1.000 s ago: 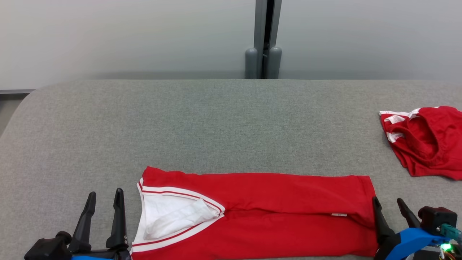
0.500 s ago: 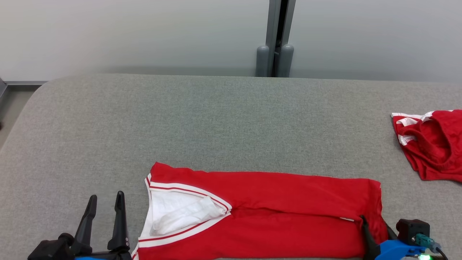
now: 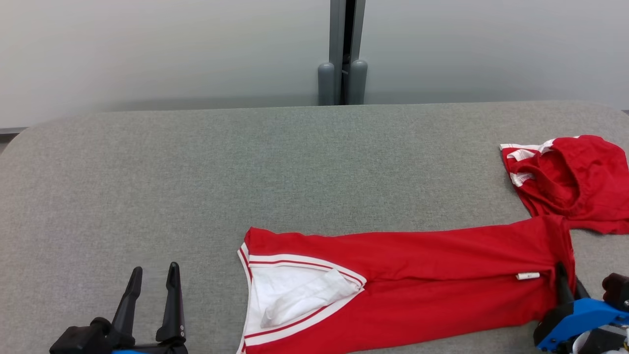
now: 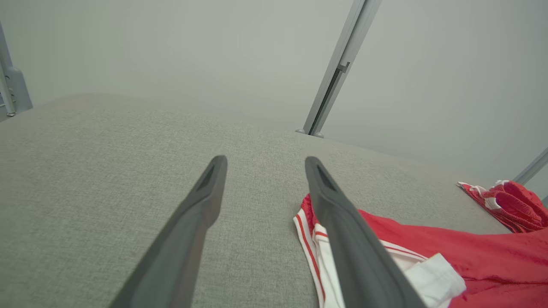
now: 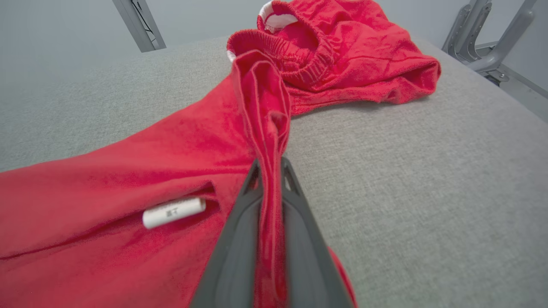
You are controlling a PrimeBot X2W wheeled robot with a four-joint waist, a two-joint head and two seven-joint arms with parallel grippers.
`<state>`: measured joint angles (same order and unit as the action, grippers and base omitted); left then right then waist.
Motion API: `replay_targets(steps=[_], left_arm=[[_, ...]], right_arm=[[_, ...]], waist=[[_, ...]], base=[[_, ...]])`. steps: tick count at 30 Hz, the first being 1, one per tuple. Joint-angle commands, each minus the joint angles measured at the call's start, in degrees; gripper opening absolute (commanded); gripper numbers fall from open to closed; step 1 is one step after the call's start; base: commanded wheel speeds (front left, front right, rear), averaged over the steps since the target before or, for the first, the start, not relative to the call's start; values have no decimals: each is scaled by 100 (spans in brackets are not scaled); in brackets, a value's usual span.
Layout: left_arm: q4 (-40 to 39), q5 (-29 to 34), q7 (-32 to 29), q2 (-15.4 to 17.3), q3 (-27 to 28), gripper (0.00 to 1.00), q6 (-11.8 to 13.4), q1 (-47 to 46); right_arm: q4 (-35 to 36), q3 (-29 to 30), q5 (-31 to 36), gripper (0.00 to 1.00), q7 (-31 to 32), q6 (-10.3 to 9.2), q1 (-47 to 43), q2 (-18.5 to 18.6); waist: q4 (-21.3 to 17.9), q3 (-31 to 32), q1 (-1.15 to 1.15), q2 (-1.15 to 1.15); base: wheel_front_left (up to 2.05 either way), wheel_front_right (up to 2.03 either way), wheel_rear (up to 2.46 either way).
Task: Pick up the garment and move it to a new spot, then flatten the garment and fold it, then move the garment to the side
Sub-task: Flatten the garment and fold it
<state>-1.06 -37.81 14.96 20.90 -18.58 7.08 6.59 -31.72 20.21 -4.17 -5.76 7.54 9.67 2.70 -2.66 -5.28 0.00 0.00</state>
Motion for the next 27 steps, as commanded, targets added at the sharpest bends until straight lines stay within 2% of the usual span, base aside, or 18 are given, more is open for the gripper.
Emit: replay_targets(steps=[1, 4, 7, 10, 16, 22, 27], left_arm=[[16, 18, -12, -20, -7, 100, -7, -100], [55, -6, -79, -18, -57, 100, -27, -109], [105, 44, -137, 22, -96, 100, 9, -135], [136, 49, -164, 47, -112, 100, 14, -162], [168, 22, -159, 42, -102, 100, 26, -249], [193, 41, -159, 45, -117, 100, -1, -363], [226, 56, -158, 2, -164, 100, -32, -416]], right_arm=[[169, 62, 29, 0, 82, -9, 24, 35], [533, -72, -246, 0, 342, -6, -71, 30], [901, -589, -770, 0, 609, -5, -201, 23], [1282, -1317, -1287, 0, 796, -5, -318, 23], [1809, -3165, -2465, 0, 947, -4, -237, 25], [1583, -4836, -3380, 0, 701, -4, 185, 28], [929, -5580, -3823, 0, 370, -4, 658, 29]], waist=[[-24, -4, 0, 0], [-54, -20, 0, 0], [-53, -32, 0, 0], [-27, -36, 0, 0], [87, -49, 0, 0], [359, -33, 0, 0], [631, 30, 0, 0]], base=[[0, 0, 0], [0, 0, 0], [0, 0, 0], [0, 0, 0], [0, 0, 0], [0, 0, 0], [0, 0, 0]])
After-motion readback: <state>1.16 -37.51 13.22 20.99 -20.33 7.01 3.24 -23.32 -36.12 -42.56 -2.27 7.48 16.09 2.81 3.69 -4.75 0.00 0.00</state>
